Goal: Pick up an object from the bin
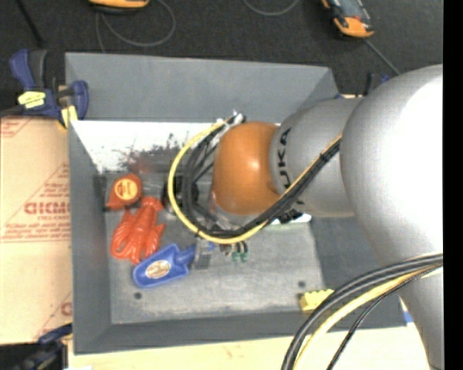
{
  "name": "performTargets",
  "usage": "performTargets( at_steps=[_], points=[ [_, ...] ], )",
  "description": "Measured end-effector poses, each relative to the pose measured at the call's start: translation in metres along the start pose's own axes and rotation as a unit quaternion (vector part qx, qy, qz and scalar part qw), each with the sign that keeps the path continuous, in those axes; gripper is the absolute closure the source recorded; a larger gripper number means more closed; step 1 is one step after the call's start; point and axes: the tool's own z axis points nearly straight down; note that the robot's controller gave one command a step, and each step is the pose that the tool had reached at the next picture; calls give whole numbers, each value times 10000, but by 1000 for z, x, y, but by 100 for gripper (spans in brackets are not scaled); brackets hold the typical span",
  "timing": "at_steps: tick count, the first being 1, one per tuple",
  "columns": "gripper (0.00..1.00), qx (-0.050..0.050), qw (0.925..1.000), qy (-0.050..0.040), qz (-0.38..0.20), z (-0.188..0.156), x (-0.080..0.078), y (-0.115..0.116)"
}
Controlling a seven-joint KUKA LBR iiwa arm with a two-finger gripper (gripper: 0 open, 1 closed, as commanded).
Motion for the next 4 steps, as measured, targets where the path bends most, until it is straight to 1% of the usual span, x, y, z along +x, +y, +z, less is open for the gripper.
performTargets(
  at_steps=[1,2,3,4],
  points=[
    [100,5,10000,29,-67,-41,-4,17],
    [100,-7,9999,-31,-137,-57,-11,35],
    [100,6,9997,41,-222,-87,34,45],
    [100,1,9995,12,-304,-118,18,54]
  ],
)
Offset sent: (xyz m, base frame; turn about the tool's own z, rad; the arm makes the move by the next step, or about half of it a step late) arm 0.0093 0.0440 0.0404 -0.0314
